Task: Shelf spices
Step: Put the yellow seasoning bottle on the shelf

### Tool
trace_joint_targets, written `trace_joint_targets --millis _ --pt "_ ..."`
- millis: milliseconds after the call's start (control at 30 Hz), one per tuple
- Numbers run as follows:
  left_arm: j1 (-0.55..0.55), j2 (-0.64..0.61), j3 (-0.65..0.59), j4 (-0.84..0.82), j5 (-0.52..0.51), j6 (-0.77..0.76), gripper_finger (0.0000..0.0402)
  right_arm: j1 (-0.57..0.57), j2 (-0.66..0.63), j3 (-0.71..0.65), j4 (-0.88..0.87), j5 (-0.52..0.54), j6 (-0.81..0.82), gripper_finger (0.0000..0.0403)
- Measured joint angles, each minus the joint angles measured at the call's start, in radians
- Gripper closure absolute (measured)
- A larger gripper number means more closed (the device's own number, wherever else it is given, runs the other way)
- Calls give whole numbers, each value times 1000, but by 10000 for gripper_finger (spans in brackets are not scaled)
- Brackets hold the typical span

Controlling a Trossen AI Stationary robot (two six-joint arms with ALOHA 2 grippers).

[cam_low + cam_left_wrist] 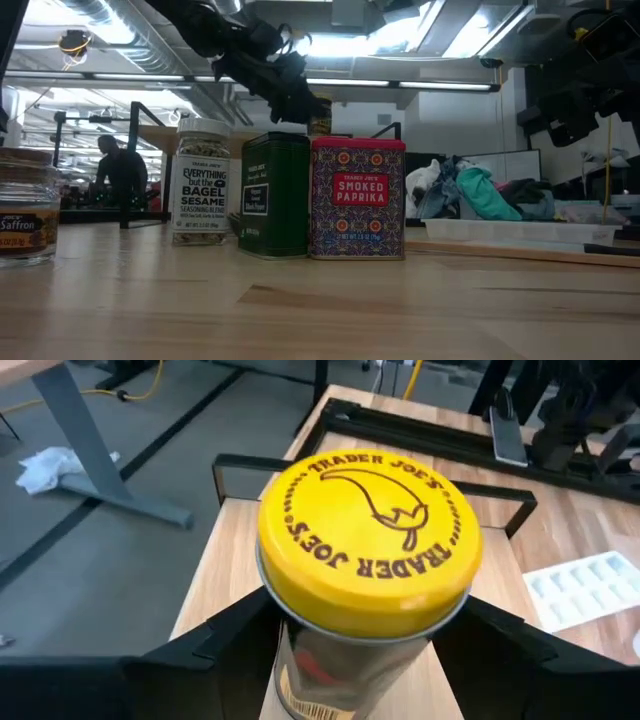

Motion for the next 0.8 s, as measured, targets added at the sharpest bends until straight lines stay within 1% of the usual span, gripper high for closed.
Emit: trace_joint_targets --millis 267,800 --pt "-1 0 0 -9 0 -30 163 0 0 0 0 0 0 182" --pt "-1 -1 0 -29 0 -44 163 0 0 0 0 0 0 182"
